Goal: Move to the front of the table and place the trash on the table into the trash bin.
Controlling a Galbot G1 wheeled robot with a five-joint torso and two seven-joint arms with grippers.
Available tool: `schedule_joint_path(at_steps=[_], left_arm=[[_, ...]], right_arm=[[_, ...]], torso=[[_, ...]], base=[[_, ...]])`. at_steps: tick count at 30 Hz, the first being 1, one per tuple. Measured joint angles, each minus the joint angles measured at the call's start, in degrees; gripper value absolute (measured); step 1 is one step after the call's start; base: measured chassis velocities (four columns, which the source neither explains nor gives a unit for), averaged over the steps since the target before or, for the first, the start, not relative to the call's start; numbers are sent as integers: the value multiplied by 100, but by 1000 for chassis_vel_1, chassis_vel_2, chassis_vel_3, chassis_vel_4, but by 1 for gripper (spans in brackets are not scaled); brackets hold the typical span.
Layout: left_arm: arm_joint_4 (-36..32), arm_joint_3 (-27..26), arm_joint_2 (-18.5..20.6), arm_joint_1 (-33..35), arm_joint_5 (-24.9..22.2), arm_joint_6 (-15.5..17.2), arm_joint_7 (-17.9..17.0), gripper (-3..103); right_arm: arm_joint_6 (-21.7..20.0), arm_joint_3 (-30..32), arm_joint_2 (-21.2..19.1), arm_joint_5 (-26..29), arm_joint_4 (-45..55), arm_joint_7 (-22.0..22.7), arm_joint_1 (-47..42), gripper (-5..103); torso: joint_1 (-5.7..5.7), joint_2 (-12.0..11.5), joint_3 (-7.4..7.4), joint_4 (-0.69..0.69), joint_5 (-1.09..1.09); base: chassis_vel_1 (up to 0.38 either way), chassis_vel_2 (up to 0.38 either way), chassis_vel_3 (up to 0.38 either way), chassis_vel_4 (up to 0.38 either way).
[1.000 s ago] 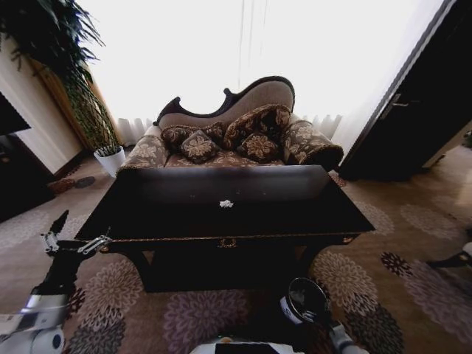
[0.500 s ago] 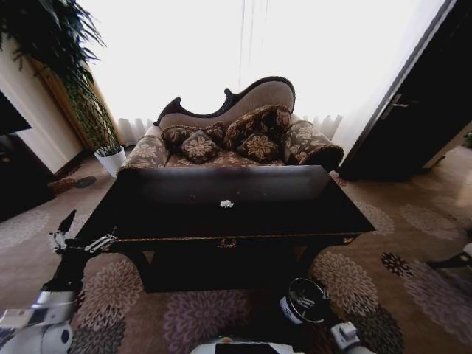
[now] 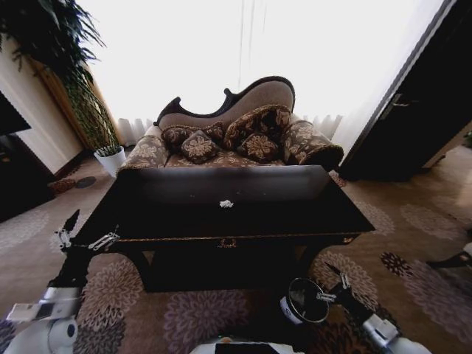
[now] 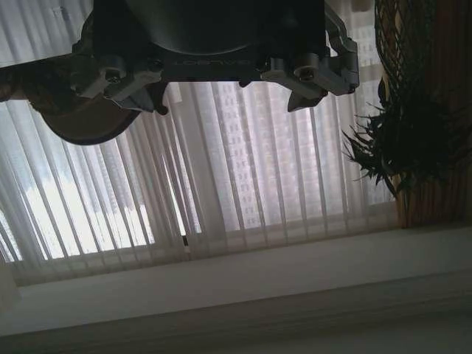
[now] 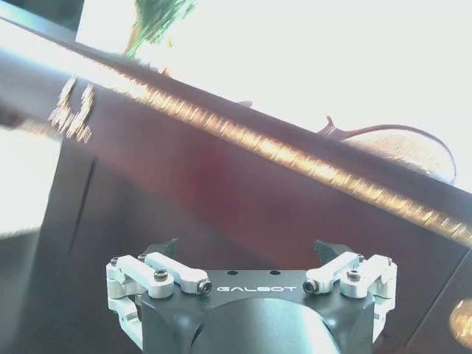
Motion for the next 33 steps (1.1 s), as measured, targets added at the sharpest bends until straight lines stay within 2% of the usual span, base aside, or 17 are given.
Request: schedule_joint_path(at_steps=[5,7,10,15,18,19,22,23,24,28,29,33], left_arm=[[30,40,1,-23,20,-3,-2,100],[65,57,17,-40,24,-3,-8,100],[85,58,27,-48,26,-3,-9,100],[91,76,30,-59,27,-2,-11,100],[73,79,29,-52,26,-1,-13,100],[73,79,29,-52,26,-1,-13,100],[29,36,41,-16,4,-1,-15,100],[6,9,49,0,-16,0,-17,100],[6,9,49,0,-16,0,-17,100],[-19,-59,64,45,-45,1,-20,100],[-19,-59,64,45,-45,1,-20,100],[-19,-97,78,65,-50,1,-22,100]], right_arm=[[-96,235,107,453,382,-20,-125,100],[-114,691,157,837,531,-267,-234,100],[-126,856,175,995,650,-347,-282,100],[-351,1045,229,1283,1231,-155,-346,100],[-616,1013,240,1435,1859,293,-307,100],[-616,1013,240,1435,1859,293,-307,100],[-1209,640,158,1637,2755,1295,85,100],[-1559,414,98,1723,3056,1711,349,100],[-1559,414,98,1723,3056,1711,349,100],[-2331,-452,-112,1922,3529,2488,1231,100],[-2331,-452,-112,1922,3529,2488,1231,100],[-2720,-1385,-385,2008,3624,2931,2081,100]], torso=[[0,0,0,0,-1],[0,0,0,-1,0],[0,0,0,-1,0],[0,0,0,0,-1],[0,0,0,-2,-2],[0,0,0,-2,-2],[0,0,0,-1,-1],[0,0,0,0,-2],[0,0,0,0,-2],[0,0,0,0,-1],[0,0,0,0,-1],[0,0,1,-1,-1]], base=[[0,0,0,0],[0,0,0,0],[0,0,0,0],[0,0,0,0],[0,0,0,0],[0,0,0,0],[0,0,0,0],[0,0,0,0],[0,0,0,0],[0,0,0,0],[0,0,0,0],[0,0,0,0]])
